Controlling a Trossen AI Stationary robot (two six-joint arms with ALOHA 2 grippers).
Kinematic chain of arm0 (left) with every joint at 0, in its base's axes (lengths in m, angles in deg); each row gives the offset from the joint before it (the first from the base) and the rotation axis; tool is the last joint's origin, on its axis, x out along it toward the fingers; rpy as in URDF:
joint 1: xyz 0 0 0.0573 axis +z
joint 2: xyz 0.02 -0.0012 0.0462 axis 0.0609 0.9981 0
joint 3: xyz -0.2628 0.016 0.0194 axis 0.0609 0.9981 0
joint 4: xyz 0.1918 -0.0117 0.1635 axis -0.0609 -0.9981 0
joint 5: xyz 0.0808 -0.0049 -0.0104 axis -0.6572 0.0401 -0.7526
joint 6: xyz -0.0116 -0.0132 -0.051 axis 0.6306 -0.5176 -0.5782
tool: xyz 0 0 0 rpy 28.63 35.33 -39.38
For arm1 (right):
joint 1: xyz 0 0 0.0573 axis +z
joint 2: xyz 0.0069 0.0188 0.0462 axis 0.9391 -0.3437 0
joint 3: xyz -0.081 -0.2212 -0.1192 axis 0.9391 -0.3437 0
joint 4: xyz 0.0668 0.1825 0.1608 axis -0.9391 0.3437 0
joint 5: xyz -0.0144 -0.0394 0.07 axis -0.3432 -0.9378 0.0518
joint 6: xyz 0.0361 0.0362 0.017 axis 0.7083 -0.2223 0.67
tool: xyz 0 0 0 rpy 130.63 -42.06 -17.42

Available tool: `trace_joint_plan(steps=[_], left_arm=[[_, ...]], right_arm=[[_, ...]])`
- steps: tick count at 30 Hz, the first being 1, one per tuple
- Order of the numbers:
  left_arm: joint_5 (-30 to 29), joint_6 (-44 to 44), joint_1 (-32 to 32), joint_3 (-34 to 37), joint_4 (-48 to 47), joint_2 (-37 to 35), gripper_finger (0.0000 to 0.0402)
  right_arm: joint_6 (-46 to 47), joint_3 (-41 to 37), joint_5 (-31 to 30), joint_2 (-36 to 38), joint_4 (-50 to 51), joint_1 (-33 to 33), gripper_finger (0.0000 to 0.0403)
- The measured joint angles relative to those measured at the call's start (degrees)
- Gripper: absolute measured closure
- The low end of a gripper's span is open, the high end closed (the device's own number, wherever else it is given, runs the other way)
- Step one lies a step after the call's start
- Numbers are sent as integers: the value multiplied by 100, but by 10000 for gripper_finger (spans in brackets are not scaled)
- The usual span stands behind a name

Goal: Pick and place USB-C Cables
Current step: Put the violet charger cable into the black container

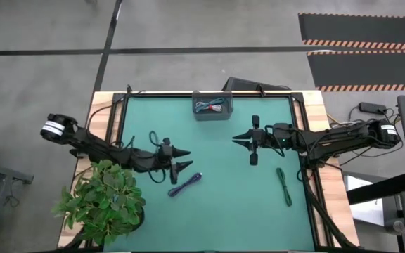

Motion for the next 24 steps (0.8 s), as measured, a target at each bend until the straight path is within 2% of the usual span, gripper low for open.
trace_joint_plan(steps=[7, 10, 15, 24], left_arm=[[715, -426, -9, -1250, -3499, -14, 214], [869, -603, -1, -1447, -4416, 3, 214], [1310, -774, -9, -1262, -4498, 12, 214], [1333, -929, -170, -1042, -4192, 336, 214]], right_arm=[[-4, 0, 0, 0, 55, 0, 369], [-4, 0, 0, 0, 63, 0, 369], [-6, 0, 0, 0, 78, 0, 369], [-11, 0, 0, 0, 78, 0, 369]])
